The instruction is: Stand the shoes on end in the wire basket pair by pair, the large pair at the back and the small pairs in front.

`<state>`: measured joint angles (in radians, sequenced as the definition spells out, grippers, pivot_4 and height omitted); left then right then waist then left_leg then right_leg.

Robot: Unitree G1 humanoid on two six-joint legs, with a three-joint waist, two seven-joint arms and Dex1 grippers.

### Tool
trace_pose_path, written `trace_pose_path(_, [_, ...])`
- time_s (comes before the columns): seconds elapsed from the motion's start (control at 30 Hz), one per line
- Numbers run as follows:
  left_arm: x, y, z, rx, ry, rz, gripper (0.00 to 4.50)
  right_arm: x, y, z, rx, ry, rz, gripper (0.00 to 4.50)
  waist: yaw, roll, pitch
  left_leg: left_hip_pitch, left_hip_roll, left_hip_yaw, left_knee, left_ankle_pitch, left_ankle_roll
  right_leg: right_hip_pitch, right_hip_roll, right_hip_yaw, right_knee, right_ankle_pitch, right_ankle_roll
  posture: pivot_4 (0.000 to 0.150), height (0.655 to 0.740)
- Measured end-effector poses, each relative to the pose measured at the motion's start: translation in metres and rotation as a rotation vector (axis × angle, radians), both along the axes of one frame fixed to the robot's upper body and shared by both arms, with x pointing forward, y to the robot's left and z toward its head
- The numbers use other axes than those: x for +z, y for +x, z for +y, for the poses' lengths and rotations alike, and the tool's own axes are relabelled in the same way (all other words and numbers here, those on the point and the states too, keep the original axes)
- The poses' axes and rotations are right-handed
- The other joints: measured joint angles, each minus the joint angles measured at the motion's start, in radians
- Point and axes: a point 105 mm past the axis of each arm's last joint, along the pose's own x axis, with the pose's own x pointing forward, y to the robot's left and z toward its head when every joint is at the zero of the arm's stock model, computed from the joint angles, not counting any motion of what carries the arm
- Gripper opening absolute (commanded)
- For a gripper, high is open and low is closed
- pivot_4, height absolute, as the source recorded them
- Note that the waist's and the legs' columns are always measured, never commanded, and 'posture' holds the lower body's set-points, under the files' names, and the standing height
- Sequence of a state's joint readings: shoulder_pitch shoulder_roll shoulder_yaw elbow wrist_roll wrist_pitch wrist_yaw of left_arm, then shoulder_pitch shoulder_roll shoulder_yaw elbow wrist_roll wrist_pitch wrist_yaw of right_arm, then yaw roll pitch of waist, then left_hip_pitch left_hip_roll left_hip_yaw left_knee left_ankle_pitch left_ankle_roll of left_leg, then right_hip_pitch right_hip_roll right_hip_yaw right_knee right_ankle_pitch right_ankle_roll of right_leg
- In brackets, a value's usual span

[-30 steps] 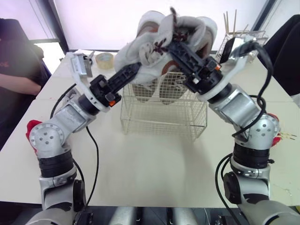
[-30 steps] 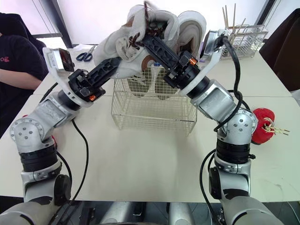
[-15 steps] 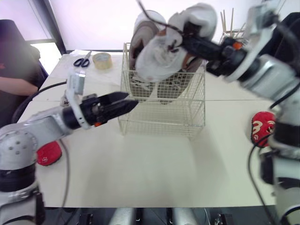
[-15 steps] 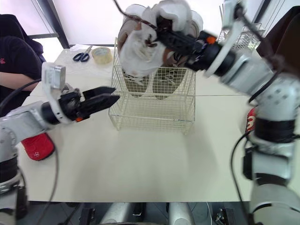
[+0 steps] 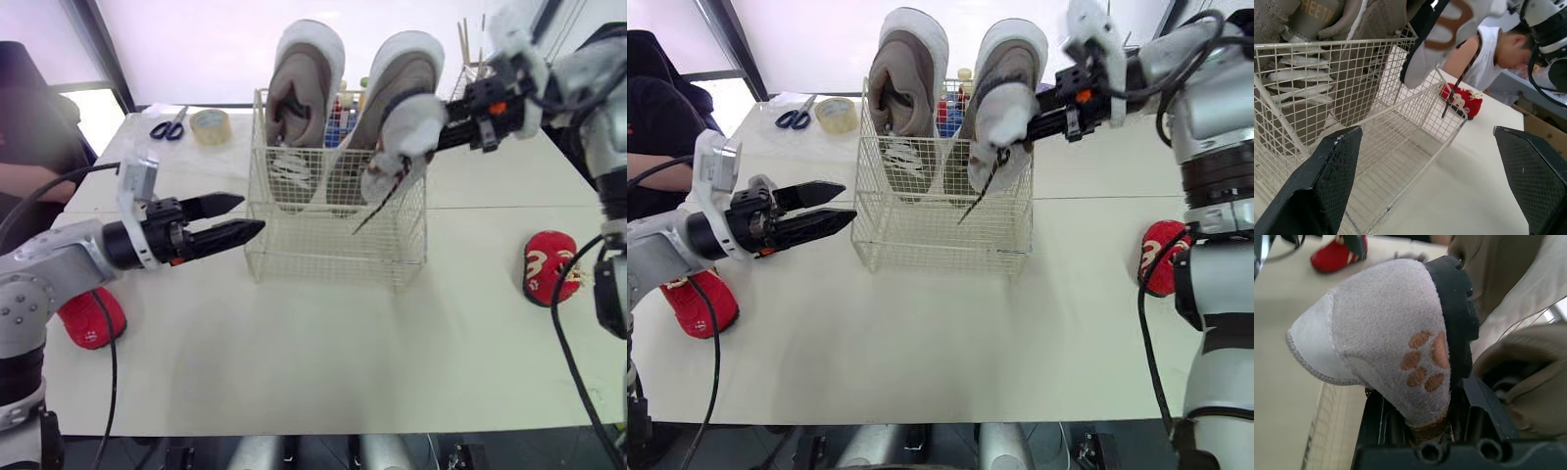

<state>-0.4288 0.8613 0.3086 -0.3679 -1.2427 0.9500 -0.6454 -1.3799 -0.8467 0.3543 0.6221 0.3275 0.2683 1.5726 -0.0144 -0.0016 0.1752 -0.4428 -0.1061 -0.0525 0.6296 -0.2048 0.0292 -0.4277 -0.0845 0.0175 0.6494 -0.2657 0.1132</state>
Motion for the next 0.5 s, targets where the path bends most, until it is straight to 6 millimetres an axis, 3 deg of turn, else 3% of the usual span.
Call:
trace_pose_path(0.23, [-0.001,-0.002,0.001,0.036,0.003,-0.011,4.44,-0.027,0.017,-0.003,-0.025,-0.101,0.015,0.58,0.001,0.0,0.0,0.0,0.0,0.0,0.0,-0.001,-0.002,0.0,0.0,0.0,0.0,0.0,0.0,0.15,0.74])
trace_pose_path(0.27, [-0.002,-0.002,0.001,0.038,0.001,-0.009,4.5,-0.028,0.017,-0.002,-0.023,-0.103,0.023,1.59,0.001,0.0,0.0,0.0,0.0,0.0,0.0,-0.001,-0.002,0.0,0.0,0.0,0.0,0.0,0.0,0.15,0.74])
trace_pose_path(0.5, [-0.003,-0.001,0.001,0.067,0.006,-0.014,4.5,-0.038,0.009,-0.003,-0.023,-0.129,0.039,4.2,0.004,0.0,0.0,0.0,0.0,-0.001,0.0,0.0,-0.003,0.0,0.0,0.0,0.001,0.0,0.0,0.15,0.74])
